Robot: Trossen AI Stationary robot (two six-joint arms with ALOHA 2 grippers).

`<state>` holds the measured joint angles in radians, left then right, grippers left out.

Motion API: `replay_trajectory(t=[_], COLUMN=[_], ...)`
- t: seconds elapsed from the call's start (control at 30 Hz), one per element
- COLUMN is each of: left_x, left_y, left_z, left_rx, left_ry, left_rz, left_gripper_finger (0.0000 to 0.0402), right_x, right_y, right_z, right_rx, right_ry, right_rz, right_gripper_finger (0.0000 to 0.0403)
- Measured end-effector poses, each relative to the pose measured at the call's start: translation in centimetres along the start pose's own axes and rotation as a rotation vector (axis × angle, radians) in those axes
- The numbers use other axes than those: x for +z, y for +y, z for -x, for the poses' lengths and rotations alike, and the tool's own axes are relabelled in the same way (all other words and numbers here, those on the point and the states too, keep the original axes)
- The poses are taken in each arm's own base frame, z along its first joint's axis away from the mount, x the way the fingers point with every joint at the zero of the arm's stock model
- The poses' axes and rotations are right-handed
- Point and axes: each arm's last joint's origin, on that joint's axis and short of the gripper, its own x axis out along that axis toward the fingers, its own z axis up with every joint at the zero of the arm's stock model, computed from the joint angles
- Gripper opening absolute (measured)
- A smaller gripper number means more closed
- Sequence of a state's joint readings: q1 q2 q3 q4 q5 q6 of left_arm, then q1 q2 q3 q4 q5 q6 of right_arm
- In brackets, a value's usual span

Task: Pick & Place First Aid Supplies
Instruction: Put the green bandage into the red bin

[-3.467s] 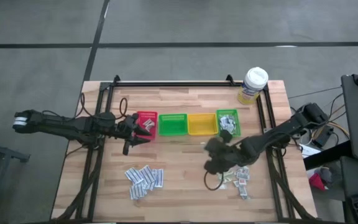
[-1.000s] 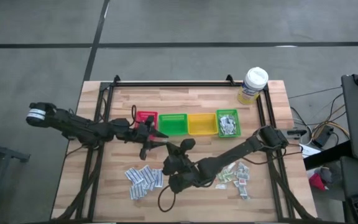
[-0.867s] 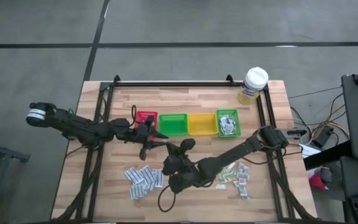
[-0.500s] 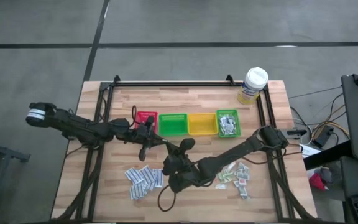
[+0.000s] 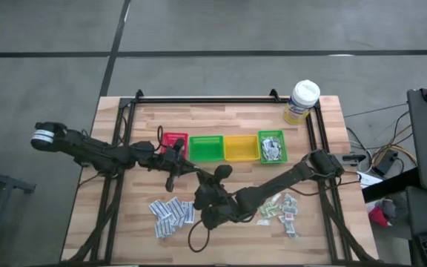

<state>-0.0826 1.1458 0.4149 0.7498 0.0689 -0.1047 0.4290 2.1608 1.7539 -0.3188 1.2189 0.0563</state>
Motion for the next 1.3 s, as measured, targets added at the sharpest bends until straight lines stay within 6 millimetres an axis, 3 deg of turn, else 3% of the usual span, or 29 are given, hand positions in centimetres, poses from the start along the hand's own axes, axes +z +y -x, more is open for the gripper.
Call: replay_trajectory(t=[0.2, 0.47, 0.9, 1.3], left_x=[0.0, -1.2, -2.6, -4.1], left_y=[0.1, 1.1, 4.6, 8.1], left_z=[0.0, 0.3, 1.4, 3.5], left_rx=[0.043, 0.323, 0.583, 0.793], left_ry=[-0.005, 0.093, 0.209, 0.323], left_rz=[-0.007, 0.026, 0.204, 0.435], left_gripper_finger=[0.0, 0.0, 0.0, 0.0], right_x=[0.0, -1.4, -5.6, -6.7], right_y=[-0.1, -0.2, -4.3, -4.5], right_z=[0.2, 2.0, 5.5, 9.1], right_rx=[0.011, 0.024, 0.023, 0.07], right_ry=[0.007, 0.059, 0.4, 0.461], right_rz=[0.029, 0.066, 0.09, 0.253], right_gripper_finger=[0.0104, 0.0137, 0.0137, 0.0116])
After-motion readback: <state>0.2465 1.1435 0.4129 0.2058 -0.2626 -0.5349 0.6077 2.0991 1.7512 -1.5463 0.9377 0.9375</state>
